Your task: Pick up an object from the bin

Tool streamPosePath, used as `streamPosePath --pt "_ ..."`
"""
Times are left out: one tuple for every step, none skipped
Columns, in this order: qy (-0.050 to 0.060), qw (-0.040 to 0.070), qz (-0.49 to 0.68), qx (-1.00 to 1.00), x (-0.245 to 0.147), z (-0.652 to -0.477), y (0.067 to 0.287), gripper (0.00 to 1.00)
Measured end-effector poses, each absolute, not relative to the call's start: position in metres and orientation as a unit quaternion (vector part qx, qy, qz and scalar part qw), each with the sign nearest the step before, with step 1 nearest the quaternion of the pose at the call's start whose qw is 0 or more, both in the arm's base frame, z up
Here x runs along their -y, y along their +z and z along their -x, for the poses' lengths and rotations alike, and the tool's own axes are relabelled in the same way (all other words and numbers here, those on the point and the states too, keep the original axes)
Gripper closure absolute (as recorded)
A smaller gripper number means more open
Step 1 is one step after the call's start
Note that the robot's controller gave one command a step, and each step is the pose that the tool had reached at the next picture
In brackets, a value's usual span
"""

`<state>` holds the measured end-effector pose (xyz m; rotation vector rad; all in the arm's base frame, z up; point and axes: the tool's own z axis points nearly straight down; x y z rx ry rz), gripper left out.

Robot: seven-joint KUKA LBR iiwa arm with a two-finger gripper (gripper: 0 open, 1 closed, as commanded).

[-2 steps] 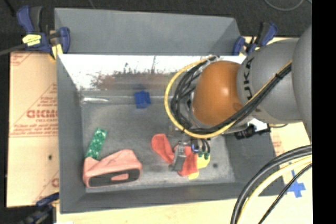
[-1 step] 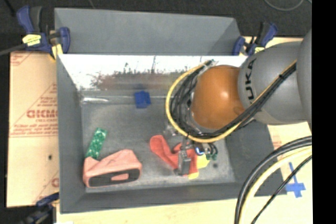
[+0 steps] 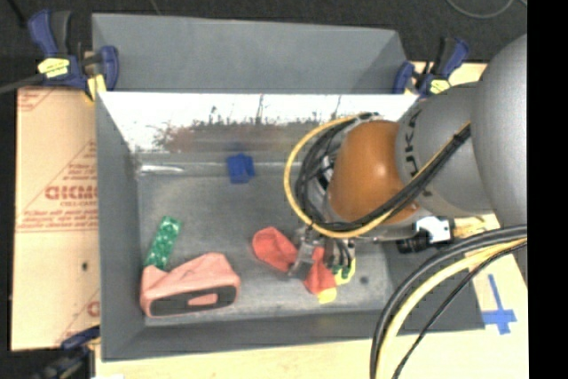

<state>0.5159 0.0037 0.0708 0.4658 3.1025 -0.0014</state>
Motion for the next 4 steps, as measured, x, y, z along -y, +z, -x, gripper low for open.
streamPosePath --pt "0.000 0.002 -0.149 -0.989 -0.004 -0.516 0.071 1.00" --pt "0.000 0.004 -0.141 -0.990 0.008 -0.517 0.192 1.00" --pt "0.000 0.004 -0.142 -0.990 0.008 -0.517 0.192 1.00" --pt "-0.001 0.001 -0.139 -0.990 0.007 -0.515 0.238 1.00"
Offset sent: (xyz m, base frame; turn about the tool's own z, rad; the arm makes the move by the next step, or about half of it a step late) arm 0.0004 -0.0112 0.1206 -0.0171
